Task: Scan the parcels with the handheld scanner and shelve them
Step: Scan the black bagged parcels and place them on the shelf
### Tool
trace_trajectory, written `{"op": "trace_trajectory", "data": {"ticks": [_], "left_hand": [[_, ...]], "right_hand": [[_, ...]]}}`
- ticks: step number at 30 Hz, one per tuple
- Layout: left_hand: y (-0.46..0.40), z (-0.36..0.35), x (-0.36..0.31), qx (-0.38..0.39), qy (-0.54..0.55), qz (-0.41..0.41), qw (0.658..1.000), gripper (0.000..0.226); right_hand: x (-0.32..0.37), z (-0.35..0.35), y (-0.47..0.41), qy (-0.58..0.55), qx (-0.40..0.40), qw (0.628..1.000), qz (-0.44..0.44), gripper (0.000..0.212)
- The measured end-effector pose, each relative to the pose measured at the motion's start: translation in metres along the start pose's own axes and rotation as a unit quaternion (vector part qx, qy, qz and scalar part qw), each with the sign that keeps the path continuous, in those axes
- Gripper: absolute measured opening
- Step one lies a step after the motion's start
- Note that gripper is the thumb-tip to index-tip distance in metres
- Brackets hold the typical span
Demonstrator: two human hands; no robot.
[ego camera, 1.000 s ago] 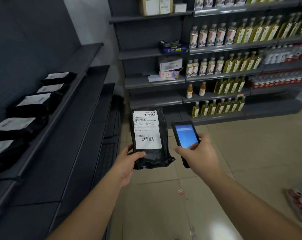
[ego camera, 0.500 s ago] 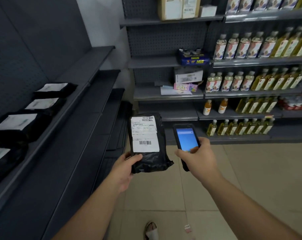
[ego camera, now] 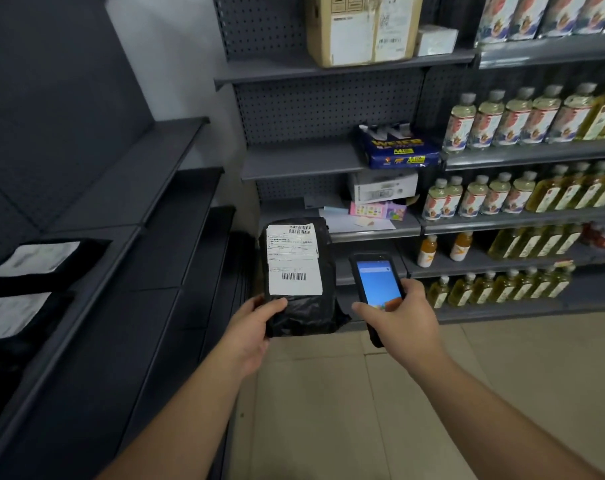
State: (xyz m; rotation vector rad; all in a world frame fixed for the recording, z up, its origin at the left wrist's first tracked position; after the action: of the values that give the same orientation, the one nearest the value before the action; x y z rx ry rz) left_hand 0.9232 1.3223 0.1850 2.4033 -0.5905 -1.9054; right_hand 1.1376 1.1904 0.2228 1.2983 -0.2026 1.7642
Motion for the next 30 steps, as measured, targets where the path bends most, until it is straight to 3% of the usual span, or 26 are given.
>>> {"op": "trace_trajectory", "data": {"ticks": [6, 15, 30], "left_hand": [[-0.100, -0.024, -0.016, -0.028, 0.002, -0.017, 0.999, 0.040], [-0.191, -0.031, -0.039, -0.119, 0.028, -0.036, 0.992, 0.047], [-0.284, 0.106, -0.119, -0.257, 0.084, -0.092, 0.958, 0.034]], "right_hand": [[0.056, -0.025, -0.104, 0.001, 0.025, 0.999, 0.030, 0.094], [0.150, -0.077, -0.223, 0.051, 0.119, 0.989, 0.070, 0.079], [0.280, -0.292, -0.245, 0.115, 0.228, 0.955, 0.150, 0.087]]}}
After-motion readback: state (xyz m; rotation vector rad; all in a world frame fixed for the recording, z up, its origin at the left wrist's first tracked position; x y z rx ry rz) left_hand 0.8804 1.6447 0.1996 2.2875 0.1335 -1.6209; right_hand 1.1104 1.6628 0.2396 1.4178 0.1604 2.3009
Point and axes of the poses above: each hand's wrist, its own y-axis away from the middle knuckle, its own z-axis out of the back of the hand, x = y × z, the point moved 2 cm from there along -y, towards the middle knuckle, and after that the axes turned 14 degrees about -z, right-handed, at the moved point
